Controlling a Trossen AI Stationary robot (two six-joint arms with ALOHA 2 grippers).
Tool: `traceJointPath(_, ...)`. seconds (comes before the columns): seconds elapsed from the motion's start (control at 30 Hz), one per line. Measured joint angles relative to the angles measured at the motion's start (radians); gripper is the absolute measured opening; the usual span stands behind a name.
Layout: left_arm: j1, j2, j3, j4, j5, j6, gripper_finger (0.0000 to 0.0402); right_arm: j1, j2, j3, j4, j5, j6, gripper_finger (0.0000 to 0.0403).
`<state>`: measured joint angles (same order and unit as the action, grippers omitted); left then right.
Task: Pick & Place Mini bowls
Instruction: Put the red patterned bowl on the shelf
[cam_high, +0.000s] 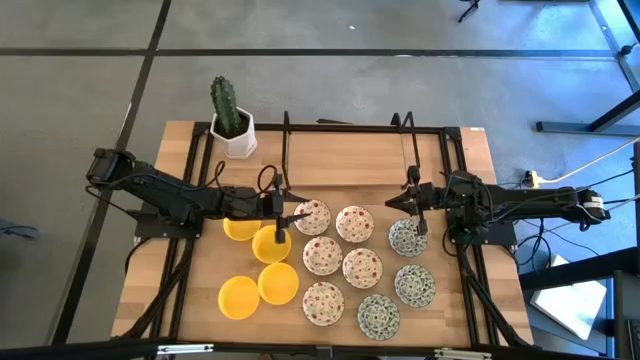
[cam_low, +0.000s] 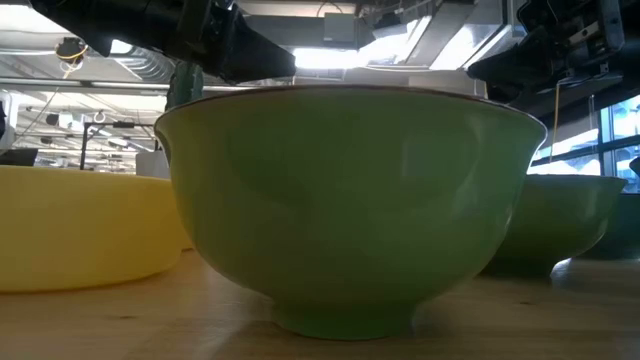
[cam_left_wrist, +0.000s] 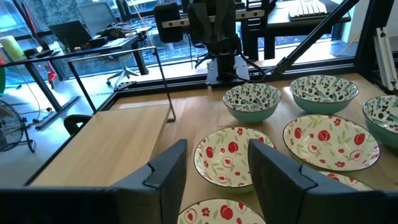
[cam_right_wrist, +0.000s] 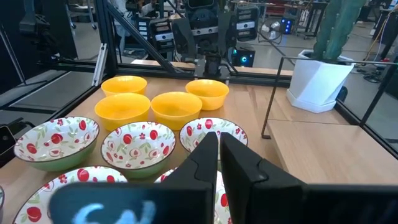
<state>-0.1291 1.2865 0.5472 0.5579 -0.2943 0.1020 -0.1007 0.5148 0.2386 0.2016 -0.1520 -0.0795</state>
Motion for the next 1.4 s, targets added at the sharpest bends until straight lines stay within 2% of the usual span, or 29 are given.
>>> traceJointPath(1.4,-0.027,0.000,0.000,0.000,0.005,0.034,0.0166,0.000,0.000,0.000,-0.005,0.001,-0.012,0.0021)
